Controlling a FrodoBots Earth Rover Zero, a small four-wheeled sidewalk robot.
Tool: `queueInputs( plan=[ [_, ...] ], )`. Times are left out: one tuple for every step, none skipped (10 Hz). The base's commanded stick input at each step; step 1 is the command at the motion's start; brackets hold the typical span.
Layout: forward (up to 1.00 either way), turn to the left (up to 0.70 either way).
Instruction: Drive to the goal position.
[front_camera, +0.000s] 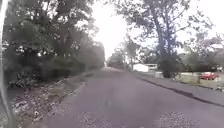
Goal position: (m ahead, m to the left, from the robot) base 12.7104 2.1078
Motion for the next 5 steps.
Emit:
queueInputs(
  plan=[
    [0.7,0.01],
    [0.7,0.01],
    [0.7,0.01],
    [0.7,0.01],
    [0.7,0.01]
  ],
)
